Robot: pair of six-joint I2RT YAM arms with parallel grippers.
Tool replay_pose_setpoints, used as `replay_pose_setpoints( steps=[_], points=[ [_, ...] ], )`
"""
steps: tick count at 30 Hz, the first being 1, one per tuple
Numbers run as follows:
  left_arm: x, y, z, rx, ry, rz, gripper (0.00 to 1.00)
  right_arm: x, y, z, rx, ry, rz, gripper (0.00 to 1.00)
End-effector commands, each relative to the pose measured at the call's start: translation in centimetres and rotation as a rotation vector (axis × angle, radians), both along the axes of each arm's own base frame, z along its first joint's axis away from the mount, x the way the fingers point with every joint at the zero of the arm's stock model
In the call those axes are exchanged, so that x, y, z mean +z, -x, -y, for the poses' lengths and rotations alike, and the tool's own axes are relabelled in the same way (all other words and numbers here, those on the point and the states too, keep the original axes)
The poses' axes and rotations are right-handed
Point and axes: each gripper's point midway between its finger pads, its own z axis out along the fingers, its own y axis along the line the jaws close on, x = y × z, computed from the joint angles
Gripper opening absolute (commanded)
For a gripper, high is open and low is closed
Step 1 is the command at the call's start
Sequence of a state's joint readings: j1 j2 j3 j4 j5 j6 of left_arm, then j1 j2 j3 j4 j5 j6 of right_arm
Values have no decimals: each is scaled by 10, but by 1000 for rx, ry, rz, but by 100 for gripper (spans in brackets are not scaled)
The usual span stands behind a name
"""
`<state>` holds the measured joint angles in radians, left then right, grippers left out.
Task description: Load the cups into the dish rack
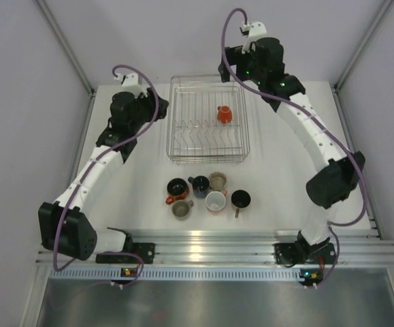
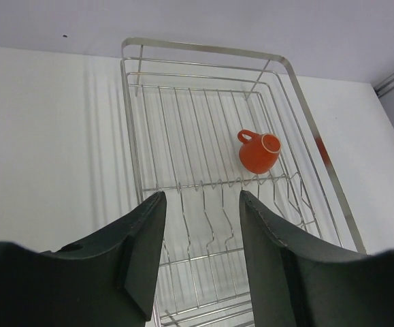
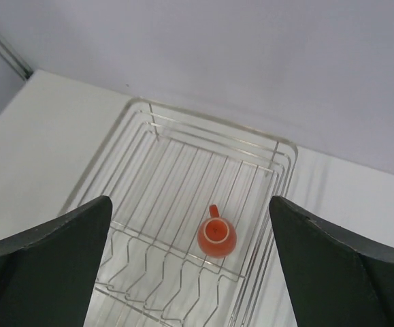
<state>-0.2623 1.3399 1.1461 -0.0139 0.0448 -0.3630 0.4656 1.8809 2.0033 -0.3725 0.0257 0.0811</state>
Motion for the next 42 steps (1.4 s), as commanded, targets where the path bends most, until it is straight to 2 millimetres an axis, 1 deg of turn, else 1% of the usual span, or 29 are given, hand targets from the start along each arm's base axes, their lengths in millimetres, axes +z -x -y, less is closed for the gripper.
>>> replay_pose_setpoints(
  steps=[1,2,3,4,5,6,7,8,9,10,11,12,13,14,15,16,17,18,19,20,21,22,23,24,25,30,31,39,42],
  points=[
    [13,13,-10,29,-1,50,53,38,32,8,6,-35,94,99],
    [7,18,-11,30,2,40,53,55,47,15,2,-49,123,99],
    [3,22,-11,30,7,32,53,55,54,19,0,-54,120,99],
    [0,25,-10,27,21,22,53,39,60,23,-4,-44,93,99],
    [-10,32,-12,25,23,5,53,52,74,32,-13,-63,118,99],
    [-15,36,-11,19,28,-2,53,52,81,35,-14,-70,118,99],
    [-30,42,-10,8,31,-23,52,34,88,38,-13,-58,92,100],
    [-37,46,-9,5,28,-29,53,45,101,47,-20,-73,120,99],
    [-37,54,-6,-7,23,-23,52,27,107,51,-27,-57,91,99],
    [-45,58,-5,-4,-4,-27,52,25,113,57,-35,-52,90,99],
    [-63,64,-6,9,-26,-57,52,33,124,67,-57,-56,116,99],
    [-63,75,2,-15,-26,-51,52,28,128,72,-71,-46,113,99],
    [-81,84,2,-14,-28,-85,52,12,133,78,-87,-24,88,100],
    [-87,91,3,-17,-26,-92,52,15,140,88,-115,-21,103,99],
    [-84,101,5,-24,-16,-78,52,1,143,93,-126,-2,81,99],
    [-98,110,2,-20,-21,-101,52,-3,147,98,-136,3,77,99],
    [-101,115,-1,-4,-23,-103,52,-2,153,106,-156,0,85,99],
    [-104,124,-3,-5,-22,-115,52,-14,156,109,-163,13,67,99],
    [-116,130,-5,-4,-27,-137,52,-17,159,112,-167,12,64,99],
    [-121,134,-6,-6,-26,-149,52,-13,165,117,-178,-6,82,99],
    [-125,138,-6,-9,-24,-159,52,-24,167,119,-182,-3,66,99],
    [-134,142,-7,-10,-29,-178,52,-28,169,121,-186,-4,62,99],
    [-138,144,-6,-15,-34,-186,52,-27,173,123,-191,-19,68,99],
    [-144,146,-6,-13,-40,-204,52,-35,174,125,-196,-20,58,99],
    [-153,149,-7,-14,-50,-227,52,-35,177,126,-196,-24,59,99],
    [-173,154,-6,-4,-99,-302,51,-55,183,133,-218,-23,32,99],
    [-178,156,-9,6,-113,-316,51,-54,185,135,-223,-26,39,99],
    [-208,181,-2,-15,-163,-402,50,-62,191,150,-262,-35,35,99],
    [-217,186,0,-20,-162,-427,50,-66,190,150,-261,-39,26,99]
  ],
)
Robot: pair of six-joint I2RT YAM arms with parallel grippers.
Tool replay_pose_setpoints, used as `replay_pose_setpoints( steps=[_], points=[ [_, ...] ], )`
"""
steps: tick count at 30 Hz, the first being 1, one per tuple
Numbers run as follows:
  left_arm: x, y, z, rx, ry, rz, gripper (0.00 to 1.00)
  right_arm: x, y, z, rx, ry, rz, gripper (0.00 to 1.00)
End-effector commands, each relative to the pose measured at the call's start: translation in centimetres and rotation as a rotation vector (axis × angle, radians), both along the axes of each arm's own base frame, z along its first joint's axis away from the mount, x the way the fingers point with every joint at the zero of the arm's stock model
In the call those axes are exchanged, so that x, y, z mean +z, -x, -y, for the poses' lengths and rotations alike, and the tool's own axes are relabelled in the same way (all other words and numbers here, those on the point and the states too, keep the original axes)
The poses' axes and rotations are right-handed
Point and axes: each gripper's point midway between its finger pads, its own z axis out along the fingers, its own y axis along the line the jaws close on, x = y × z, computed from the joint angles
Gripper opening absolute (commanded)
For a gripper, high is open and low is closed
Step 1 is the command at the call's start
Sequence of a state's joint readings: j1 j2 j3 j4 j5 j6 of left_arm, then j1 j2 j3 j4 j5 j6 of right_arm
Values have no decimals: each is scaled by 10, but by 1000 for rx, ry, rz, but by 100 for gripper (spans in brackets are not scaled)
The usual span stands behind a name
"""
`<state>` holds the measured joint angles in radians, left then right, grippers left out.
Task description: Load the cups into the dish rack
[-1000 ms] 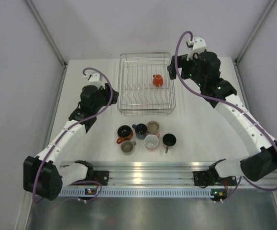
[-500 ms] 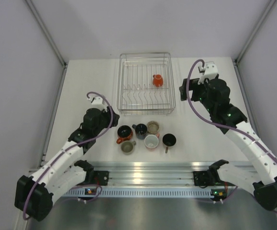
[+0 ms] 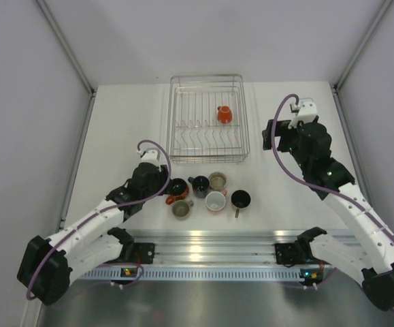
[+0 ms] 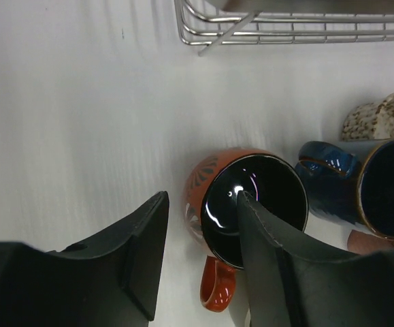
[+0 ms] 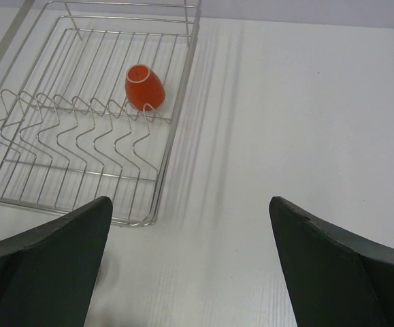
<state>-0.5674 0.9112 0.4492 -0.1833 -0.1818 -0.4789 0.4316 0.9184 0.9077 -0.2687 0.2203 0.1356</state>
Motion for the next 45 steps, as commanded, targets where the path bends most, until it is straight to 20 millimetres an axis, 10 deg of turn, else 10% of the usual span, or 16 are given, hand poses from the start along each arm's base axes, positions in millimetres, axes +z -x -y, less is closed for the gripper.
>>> replay_pose_setpoints(
  steps=[1,9,16,24,30,35,45],
  points=[
    [-16,7,-3,28,-15,-48,50,13,-4,6,-27,-43,50,100],
    [-44,12,0,25,-80,-162,48,5,-3,10,-30,-54,42,99],
    [-46,2,5,21,-113,-182,5,-5,-5,14,-40,-57,24,99],
    [-27,-7,-12,131,-171,-173,0,-12,-9,16,-44,-59,11,99],
    [64,-31,-47,311,-199,77,0,-15,-13,10,6,-84,21,99],
    [148,-50,-36,297,-76,278,0,-15,-13,-20,206,-224,66,99],
    [277,-51,124,-430,597,515,0,67,34,-89,793,-592,362,99]
  ],
)
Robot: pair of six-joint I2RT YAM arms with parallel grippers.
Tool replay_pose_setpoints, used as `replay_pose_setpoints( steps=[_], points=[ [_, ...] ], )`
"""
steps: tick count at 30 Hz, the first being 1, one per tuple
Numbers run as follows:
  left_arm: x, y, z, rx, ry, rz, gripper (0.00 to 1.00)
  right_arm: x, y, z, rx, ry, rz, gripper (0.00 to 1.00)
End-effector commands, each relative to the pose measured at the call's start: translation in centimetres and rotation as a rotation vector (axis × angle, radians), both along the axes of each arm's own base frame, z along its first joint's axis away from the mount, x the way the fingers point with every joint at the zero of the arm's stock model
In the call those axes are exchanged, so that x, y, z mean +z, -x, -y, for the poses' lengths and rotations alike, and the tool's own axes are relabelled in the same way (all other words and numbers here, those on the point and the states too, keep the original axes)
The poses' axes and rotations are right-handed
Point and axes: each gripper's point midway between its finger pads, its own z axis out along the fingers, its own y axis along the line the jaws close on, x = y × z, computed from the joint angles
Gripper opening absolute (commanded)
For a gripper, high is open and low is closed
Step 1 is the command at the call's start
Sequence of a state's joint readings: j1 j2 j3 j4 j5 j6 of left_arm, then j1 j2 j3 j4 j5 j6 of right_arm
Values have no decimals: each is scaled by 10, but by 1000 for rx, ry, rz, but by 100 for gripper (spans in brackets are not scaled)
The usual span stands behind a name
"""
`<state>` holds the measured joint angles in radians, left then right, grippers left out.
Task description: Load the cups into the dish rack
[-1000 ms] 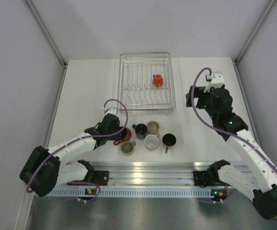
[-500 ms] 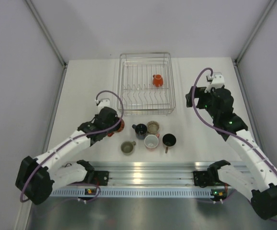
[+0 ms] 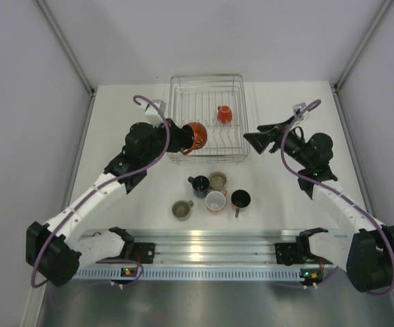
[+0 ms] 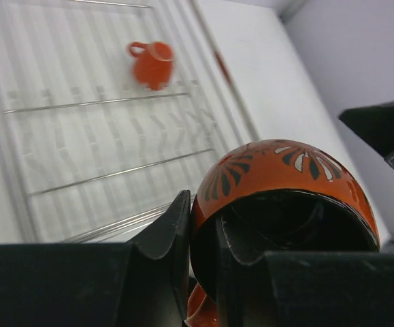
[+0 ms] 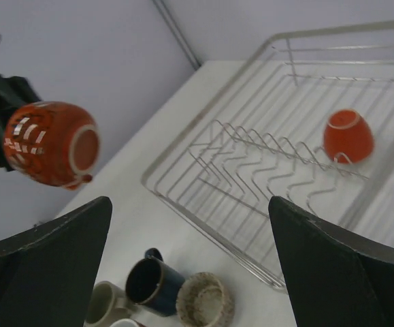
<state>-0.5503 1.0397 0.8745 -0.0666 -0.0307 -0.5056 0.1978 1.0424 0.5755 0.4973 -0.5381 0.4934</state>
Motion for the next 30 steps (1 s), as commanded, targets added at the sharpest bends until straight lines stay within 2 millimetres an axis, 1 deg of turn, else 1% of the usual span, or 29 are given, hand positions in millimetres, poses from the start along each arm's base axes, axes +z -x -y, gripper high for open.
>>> replay_pose_setpoints(
  steps=[1,2,3,4,5,6,7,8,9,10,11,14,18,19,22,28,30],
  points=[
    [91,10,68,-373,281,223,0,85,45,-29,303,-196,286,99],
    [96,18,79,-452,323,207,0,90,49,-31,327,-210,306,99],
    [115,22,85,-503,364,263,0,102,57,-32,354,-223,376,99],
    [111,17,92,-527,383,239,0,102,60,-35,381,-239,363,99],
    [119,24,98,-583,434,221,0,106,62,-36,396,-245,385,99],
    [121,24,102,-606,462,210,0,110,68,-39,418,-250,411,99],
    [134,29,105,-646,501,244,0,110,69,-41,430,-249,414,99],
    [131,29,110,-675,552,186,0,113,71,-43,438,-246,427,99],
    [133,34,113,-713,577,174,0,113,73,-46,449,-245,431,99],
    [146,38,112,-743,611,221,0,113,73,-48,454,-238,434,100],
    [144,38,115,-754,648,180,0,115,74,-50,458,-235,441,99],
    [147,39,116,-779,681,163,0,116,76,-54,476,-232,450,99],
    [136,31,121,-763,682,135,0,123,83,-59,507,-241,469,99],
    [135,30,121,-763,684,128,0,126,83,-59,507,-239,480,99],
    [133,28,123,-763,688,124,0,124,81,-66,518,-230,471,99],
    [130,26,126,-759,689,114,0,133,81,-76,541,-237,485,99],
    [130,26,126,-757,690,114,0,131,79,-81,546,-235,476,99]
  ],
)
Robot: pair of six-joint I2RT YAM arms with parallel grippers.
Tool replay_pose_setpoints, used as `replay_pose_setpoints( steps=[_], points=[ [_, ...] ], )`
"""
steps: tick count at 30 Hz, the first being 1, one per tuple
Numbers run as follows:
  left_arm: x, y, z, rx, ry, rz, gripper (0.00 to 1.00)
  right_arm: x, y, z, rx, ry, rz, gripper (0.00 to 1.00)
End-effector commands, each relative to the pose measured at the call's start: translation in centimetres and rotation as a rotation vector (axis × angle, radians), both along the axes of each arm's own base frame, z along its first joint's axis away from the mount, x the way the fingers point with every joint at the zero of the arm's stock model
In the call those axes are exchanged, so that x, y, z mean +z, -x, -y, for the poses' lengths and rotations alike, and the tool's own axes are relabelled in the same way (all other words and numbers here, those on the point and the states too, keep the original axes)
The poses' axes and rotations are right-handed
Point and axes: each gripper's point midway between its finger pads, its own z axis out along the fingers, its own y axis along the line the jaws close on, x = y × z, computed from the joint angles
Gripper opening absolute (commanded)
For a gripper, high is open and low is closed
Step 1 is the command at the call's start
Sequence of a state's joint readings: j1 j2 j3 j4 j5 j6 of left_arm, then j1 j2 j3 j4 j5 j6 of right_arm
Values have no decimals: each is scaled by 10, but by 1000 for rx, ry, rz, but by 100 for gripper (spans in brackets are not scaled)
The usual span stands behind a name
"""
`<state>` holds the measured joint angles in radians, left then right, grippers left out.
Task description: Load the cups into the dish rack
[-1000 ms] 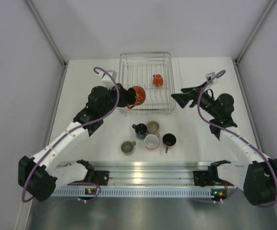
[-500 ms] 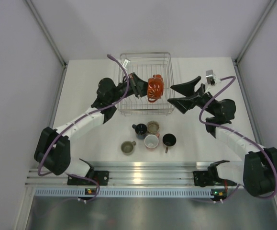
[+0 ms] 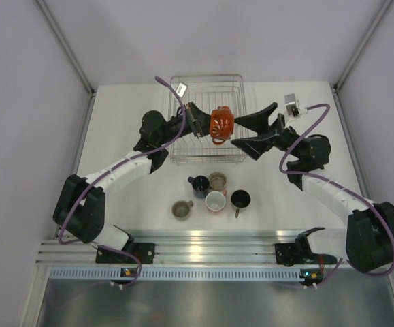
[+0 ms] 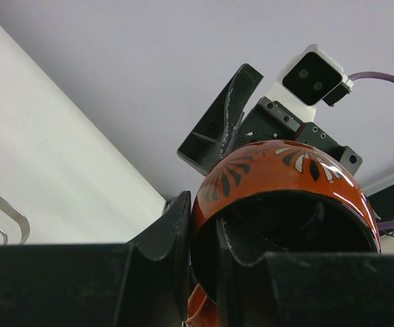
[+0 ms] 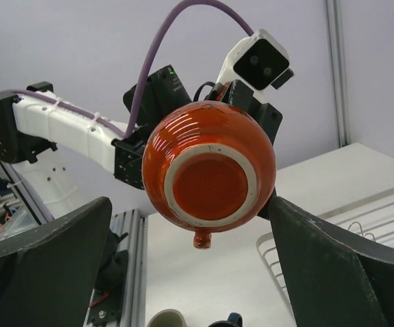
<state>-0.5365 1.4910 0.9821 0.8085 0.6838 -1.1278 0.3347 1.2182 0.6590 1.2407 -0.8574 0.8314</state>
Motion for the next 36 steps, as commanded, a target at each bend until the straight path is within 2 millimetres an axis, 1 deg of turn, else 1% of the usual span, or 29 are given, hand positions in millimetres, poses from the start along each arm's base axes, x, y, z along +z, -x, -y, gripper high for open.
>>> replay_pose_setpoints(
  steps=[1,4,12,13,18,27,28,30,31,32,33,34,35,36],
  points=[
    [49,10,-4,-9,102,141,0,23,4,-8,13,-16,102,99],
    [50,11,-3,-11,104,145,0,20,0,-15,15,-2,98,99],
    [44,10,0,-9,103,133,0,24,-4,-28,44,-3,103,99],
    [44,10,0,-11,106,130,0,26,-4,-28,44,-7,108,100],
    [43,11,1,-16,125,127,0,27,-5,-36,60,-11,107,99],
    [36,12,3,-24,124,110,0,29,-8,-41,72,-21,109,99],
    [35,12,3,-26,123,107,0,30,-8,-42,72,-23,111,98],
    [34,12,4,-28,124,104,0,30,-9,-42,73,-24,110,80],
    [34,12,4,-31,124,102,0,30,-9,-42,71,-27,110,74],
    [33,12,4,-31,124,102,0,31,-9,-42,68,-30,114,62],
    [31,13,4,-34,122,99,0,31,-9,-42,68,-31,116,56],
    [30,12,5,-32,122,98,0,30,-10,-42,65,-32,116,45],
    [29,12,5,-30,121,97,0,31,-10,-42,65,-33,116,39],
    [28,12,5,-33,119,95,0,30,-12,-42,57,-34,115,28]
  ],
)
